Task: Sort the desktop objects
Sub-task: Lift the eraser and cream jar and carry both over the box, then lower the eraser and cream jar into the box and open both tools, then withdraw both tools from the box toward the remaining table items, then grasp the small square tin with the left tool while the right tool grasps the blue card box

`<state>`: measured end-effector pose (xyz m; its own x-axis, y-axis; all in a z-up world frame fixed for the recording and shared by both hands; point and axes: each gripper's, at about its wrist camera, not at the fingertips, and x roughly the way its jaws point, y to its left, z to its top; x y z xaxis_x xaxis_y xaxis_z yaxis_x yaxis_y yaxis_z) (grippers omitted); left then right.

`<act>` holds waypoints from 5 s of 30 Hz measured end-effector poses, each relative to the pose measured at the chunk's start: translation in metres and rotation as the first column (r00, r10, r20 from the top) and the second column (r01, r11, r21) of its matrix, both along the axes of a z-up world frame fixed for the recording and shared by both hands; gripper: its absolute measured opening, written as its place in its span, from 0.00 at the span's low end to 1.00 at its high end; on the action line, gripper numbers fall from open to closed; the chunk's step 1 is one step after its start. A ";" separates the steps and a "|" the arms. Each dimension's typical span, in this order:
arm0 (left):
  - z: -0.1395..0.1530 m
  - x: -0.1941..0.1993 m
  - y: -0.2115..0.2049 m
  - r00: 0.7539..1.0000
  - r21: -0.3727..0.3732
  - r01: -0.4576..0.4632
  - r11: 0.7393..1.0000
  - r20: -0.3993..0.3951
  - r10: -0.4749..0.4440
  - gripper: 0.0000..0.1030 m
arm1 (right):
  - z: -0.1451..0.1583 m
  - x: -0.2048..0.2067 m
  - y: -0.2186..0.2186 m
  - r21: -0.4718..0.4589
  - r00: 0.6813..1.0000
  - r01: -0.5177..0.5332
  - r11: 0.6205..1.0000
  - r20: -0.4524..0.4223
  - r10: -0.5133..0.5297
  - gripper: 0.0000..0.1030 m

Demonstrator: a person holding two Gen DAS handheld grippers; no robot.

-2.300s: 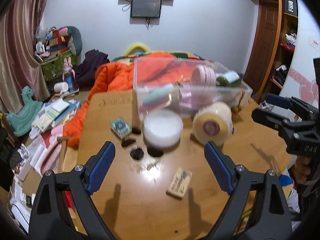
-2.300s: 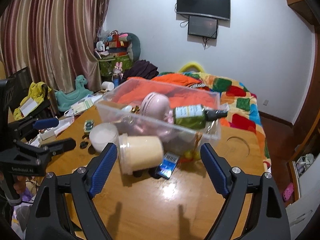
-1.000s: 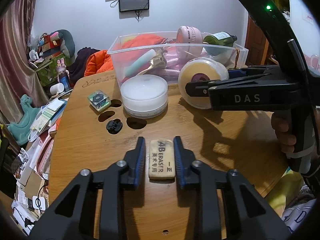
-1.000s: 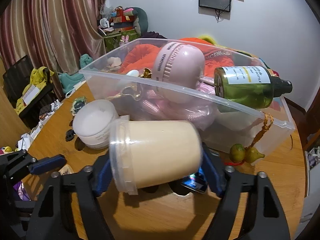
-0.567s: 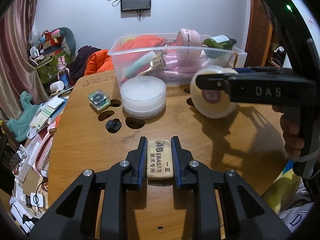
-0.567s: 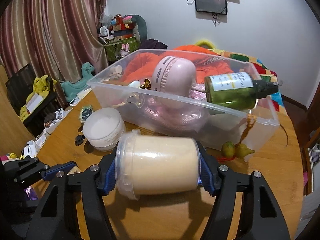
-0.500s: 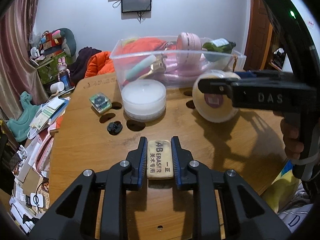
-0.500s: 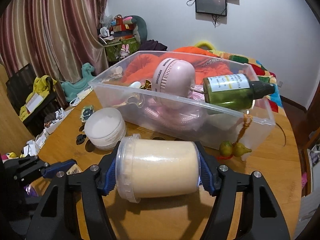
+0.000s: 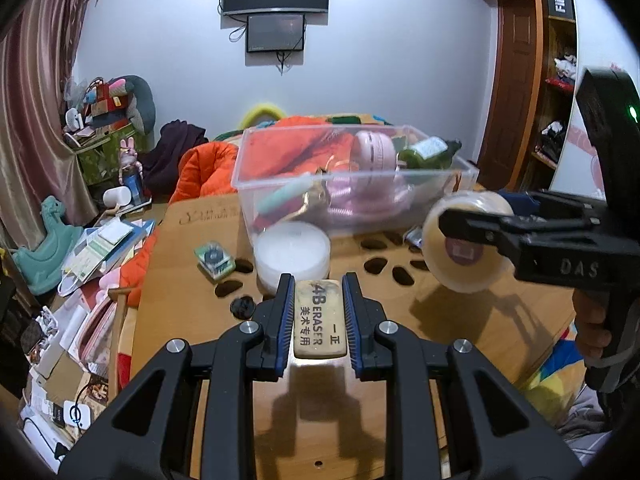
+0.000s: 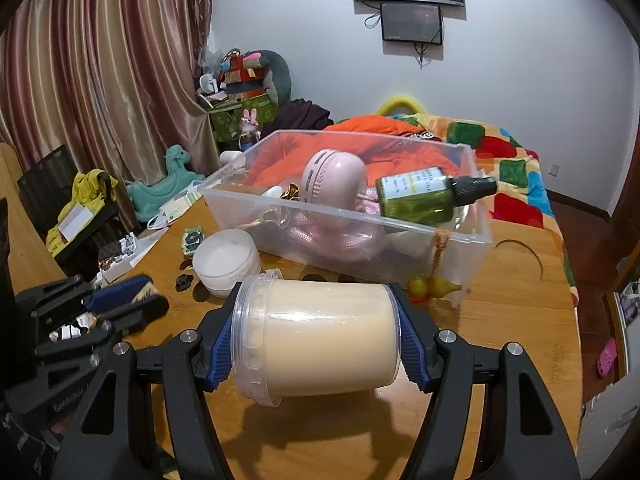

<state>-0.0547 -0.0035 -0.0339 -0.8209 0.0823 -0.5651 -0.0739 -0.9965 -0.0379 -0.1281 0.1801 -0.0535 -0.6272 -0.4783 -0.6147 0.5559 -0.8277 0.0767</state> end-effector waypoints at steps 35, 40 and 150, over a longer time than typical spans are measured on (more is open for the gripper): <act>0.060 -0.093 -0.028 0.996 0.065 0.049 0.997 -0.077 -0.044 0.22 | 0.073 -0.057 0.025 -0.022 0.990 0.072 0.997 -0.122 -0.074 0.62; 0.059 -0.113 -0.032 0.997 0.069 0.051 0.996 -0.068 -0.046 0.22 | 0.075 -0.083 0.019 -0.030 0.989 0.087 0.996 -0.115 -0.090 0.62; -0.043 -0.102 -0.091 0.978 -0.043 0.054 0.998 0.206 -0.044 0.46 | -0.061 -0.045 0.001 0.174 0.982 0.101 0.980 0.142 -0.126 0.65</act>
<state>-0.1564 -0.0944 -0.0768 -0.6831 0.0883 -0.7250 -0.1183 -0.9929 -0.0094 -0.1733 0.1814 -0.1145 -0.5651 -0.2932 -0.7712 0.4499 -0.8930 0.0098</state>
